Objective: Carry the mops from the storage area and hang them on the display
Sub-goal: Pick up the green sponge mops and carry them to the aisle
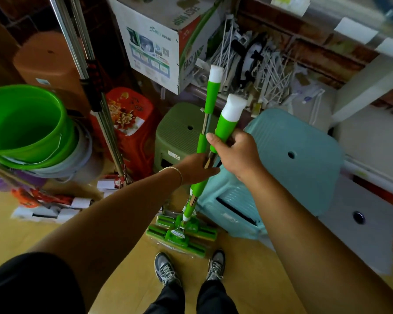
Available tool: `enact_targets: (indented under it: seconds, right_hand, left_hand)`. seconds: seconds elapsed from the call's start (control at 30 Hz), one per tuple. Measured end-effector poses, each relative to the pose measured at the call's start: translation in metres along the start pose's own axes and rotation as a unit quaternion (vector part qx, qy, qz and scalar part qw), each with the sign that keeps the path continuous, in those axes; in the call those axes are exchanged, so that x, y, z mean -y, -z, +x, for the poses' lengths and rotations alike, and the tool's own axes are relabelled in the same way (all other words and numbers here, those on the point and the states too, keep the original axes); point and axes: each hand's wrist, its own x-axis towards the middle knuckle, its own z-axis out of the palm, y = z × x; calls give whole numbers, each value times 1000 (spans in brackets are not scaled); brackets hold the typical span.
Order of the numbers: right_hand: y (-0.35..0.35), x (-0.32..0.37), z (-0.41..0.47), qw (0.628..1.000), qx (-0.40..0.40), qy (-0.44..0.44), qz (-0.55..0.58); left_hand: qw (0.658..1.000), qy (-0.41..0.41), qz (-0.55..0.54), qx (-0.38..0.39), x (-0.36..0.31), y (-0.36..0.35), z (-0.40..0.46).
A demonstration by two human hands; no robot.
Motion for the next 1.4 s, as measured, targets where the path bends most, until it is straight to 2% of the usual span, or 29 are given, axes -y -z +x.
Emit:
enact_targets:
  seconds: [0.3, 0.57, 0.7, 0.83, 1.1, 1.4]
  right_hand:
    - [6, -1, -52, 998, -3, 48, -43]
    - [16, 0, -115, 986, 14, 152, -71]
    - [18, 12, -137, 974, 20, 211, -79]
    - [19, 36, -149, 968, 27, 236, -79]
    - [0, 104, -170, 947, 132, 286, -57]
    - [-78, 197, -226, 901, 209, 374, -65]
  left_hand:
    - [998, 22, 12, -50, 3, -31, -44]
    - [993, 28, -35, -110, -22, -68, -111]
    - [991, 16, -63, -119, -44, -65, -149]
    - [990, 16, -32, -139, -55, -50, -174]
    - [978, 69, 12, -197, -24, -8, -230]
    - [947, 99, -165, -259, 28, 51, -351]
